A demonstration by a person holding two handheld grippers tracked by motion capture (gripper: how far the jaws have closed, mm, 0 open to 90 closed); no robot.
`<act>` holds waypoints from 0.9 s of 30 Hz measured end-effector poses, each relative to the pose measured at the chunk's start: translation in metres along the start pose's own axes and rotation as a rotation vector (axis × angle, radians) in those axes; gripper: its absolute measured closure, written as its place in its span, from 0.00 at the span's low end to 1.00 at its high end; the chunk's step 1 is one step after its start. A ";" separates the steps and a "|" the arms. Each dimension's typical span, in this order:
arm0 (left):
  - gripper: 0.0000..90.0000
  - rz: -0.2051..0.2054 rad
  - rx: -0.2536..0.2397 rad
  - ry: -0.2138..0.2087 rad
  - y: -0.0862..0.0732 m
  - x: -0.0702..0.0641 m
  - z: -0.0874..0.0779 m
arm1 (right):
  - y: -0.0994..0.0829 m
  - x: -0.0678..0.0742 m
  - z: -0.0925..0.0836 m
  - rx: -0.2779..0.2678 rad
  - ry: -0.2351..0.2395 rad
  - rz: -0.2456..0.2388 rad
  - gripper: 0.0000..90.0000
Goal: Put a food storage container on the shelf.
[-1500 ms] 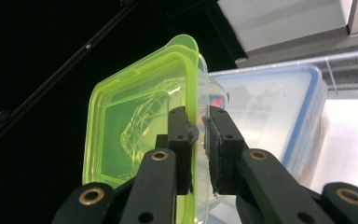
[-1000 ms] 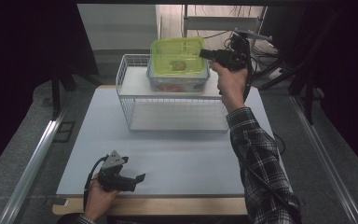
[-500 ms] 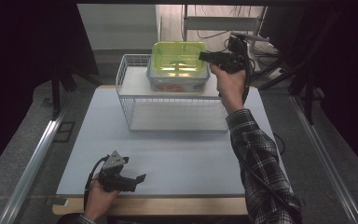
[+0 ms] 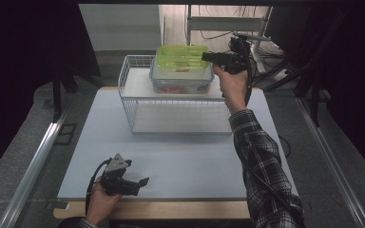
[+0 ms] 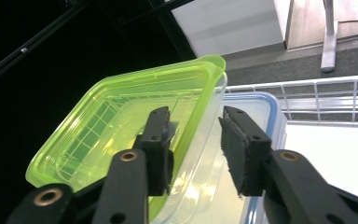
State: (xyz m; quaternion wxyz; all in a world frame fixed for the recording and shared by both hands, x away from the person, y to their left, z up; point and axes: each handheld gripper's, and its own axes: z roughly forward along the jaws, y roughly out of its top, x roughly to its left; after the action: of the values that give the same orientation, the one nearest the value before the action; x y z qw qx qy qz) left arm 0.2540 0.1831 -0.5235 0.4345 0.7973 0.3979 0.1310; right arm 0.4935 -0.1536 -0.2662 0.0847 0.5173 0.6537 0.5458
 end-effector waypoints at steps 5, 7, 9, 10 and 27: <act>0.04 -0.002 0.000 0.001 0.000 0.000 0.000 | 0.002 -0.001 -0.003 -0.010 0.013 -0.006 0.50; 0.04 -0.001 0.000 0.002 0.000 0.000 0.000 | 0.002 -0.001 -0.006 -0.005 0.027 -0.018 0.45; 0.04 0.000 0.000 0.003 0.000 0.000 0.000 | 0.001 -0.002 -0.010 0.005 0.041 -0.040 0.40; 0.04 0.001 0.001 0.003 0.000 0.000 0.000 | 0.001 -0.002 -0.012 0.012 0.052 -0.043 0.38; 0.04 0.002 -0.001 0.009 0.000 -0.001 0.001 | -0.028 -0.010 -0.046 0.040 0.120 -0.163 0.22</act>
State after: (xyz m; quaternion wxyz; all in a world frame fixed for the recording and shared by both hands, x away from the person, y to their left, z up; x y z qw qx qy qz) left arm 0.2539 0.1814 -0.5235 0.4329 0.7968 0.3992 0.1354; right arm 0.4503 -0.1865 -0.2750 0.0793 0.4304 0.7084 0.5537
